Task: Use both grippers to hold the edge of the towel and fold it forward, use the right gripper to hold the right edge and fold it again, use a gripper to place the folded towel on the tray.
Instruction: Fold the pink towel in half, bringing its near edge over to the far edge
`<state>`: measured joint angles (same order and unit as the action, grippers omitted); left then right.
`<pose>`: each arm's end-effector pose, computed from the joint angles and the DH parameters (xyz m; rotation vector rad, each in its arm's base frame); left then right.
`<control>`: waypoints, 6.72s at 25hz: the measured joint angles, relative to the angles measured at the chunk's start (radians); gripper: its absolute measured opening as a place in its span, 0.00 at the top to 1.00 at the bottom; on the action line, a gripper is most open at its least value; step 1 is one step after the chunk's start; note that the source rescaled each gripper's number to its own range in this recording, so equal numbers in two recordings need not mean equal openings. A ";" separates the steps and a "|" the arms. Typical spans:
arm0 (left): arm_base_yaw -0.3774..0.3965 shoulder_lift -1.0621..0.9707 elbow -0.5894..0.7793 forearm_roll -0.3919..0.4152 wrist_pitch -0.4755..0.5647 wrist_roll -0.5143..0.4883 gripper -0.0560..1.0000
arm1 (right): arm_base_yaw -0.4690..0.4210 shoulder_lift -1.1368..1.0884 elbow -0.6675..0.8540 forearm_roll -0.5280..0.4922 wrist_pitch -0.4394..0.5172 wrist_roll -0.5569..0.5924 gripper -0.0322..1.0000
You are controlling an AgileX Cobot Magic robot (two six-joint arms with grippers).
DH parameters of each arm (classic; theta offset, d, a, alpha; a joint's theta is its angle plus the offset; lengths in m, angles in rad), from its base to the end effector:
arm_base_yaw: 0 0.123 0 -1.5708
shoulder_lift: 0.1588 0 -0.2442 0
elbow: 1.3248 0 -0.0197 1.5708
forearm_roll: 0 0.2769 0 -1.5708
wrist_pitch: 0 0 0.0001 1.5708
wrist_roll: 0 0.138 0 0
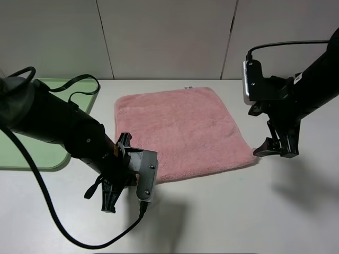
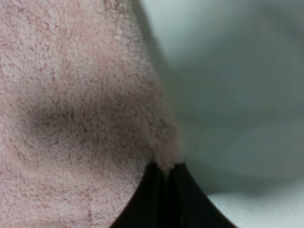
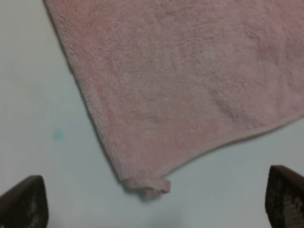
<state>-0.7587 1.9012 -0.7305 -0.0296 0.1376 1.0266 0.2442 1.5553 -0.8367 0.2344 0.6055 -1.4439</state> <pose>0.2239 -0.2130 -0.0266 2.1500 1.7833 0.0531 0.3026 0.0942 0.0885 -1.9085 2.0131 -0.0728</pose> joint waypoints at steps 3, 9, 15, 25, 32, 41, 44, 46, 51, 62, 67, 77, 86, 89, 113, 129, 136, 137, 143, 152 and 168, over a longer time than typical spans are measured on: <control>0.000 0.000 0.000 0.001 0.000 0.000 0.94 | 0.000 0.069 0.000 0.003 -0.031 -0.020 0.00; 0.000 0.000 0.000 0.001 0.000 0.000 0.94 | 0.000 0.180 0.000 0.004 -0.079 -0.032 0.00; 0.000 0.000 0.000 0.001 0.000 0.000 0.94 | 0.000 0.247 0.000 0.004 -0.130 -0.036 0.00; 0.000 0.000 0.000 0.001 0.002 0.000 0.94 | 0.000 0.334 -0.001 0.007 -0.159 -0.040 0.00; 0.000 0.000 0.000 0.001 0.002 0.001 0.94 | 0.000 0.349 -0.009 0.008 -0.152 -0.040 0.00; 0.000 0.000 0.000 0.001 0.002 0.001 0.94 | 0.000 0.356 -0.012 0.019 -0.173 -0.033 0.41; 0.000 0.000 0.000 0.001 0.002 0.001 0.94 | 0.000 0.358 -0.012 0.019 -0.196 0.009 0.65; 0.000 0.000 0.000 0.001 0.002 0.001 0.94 | 0.000 0.360 -0.012 0.019 -0.214 0.054 0.78; 0.000 0.000 0.000 0.001 0.002 0.001 0.94 | 0.000 0.360 -0.012 0.011 -0.223 0.110 0.97; 0.000 -0.026 0.003 0.002 0.018 0.001 0.95 | 0.000 0.339 -0.015 -0.003 -0.162 0.114 0.97; 0.000 -0.087 0.013 0.004 0.080 -0.013 0.95 | 0.000 0.247 -0.010 -0.003 -0.079 0.139 0.97; 0.000 -0.287 0.014 0.260 0.221 -0.300 0.95 | 0.008 0.008 -0.009 -0.036 0.066 0.230 0.97; -0.010 -0.508 0.011 0.343 0.336 -0.405 0.95 | 0.012 -0.199 -0.009 -0.018 0.172 0.264 0.97; -0.010 -0.559 0.008 0.339 0.379 -0.410 0.95 | 0.017 -0.256 -0.009 -0.003 0.197 0.270 0.97; -0.019 -0.543 -0.089 0.402 0.528 -0.552 0.95 | 0.020 -0.307 -0.009 0.022 0.210 0.306 0.97; 0.053 -0.216 -0.285 0.503 0.529 -0.557 0.95 | 0.020 -0.008 -0.028 -0.074 -0.044 0.316 0.97; 0.114 -0.099 -0.385 0.511 0.500 -0.527 0.95 | 0.018 0.152 -0.135 -0.126 -0.075 0.316 0.97; 0.116 -0.080 -0.398 0.512 0.501 -0.522 0.95 | 0.017 0.166 -0.149 -0.136 -0.075 0.316 0.97; 0.120 0.007 -0.457 0.523 0.475 -0.513 0.95 | -0.020 0.224 -0.198 -0.152 -0.076 0.316 0.97; 0.120 0.031 -0.466 0.542 0.408 -0.513 0.95 | -0.046 0.224 -0.200 -0.153 -0.080 0.317 0.97; 0.132 0.035 -0.465 0.577 0.399 -0.521 0.04 | -0.053 0.212 -0.200 -0.183 -0.159 0.421 0.01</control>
<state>-0.6266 1.9359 -1.1953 0.5475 0.5369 0.5060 0.1912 1.7670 -1.0370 0.0512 0.4464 -1.0225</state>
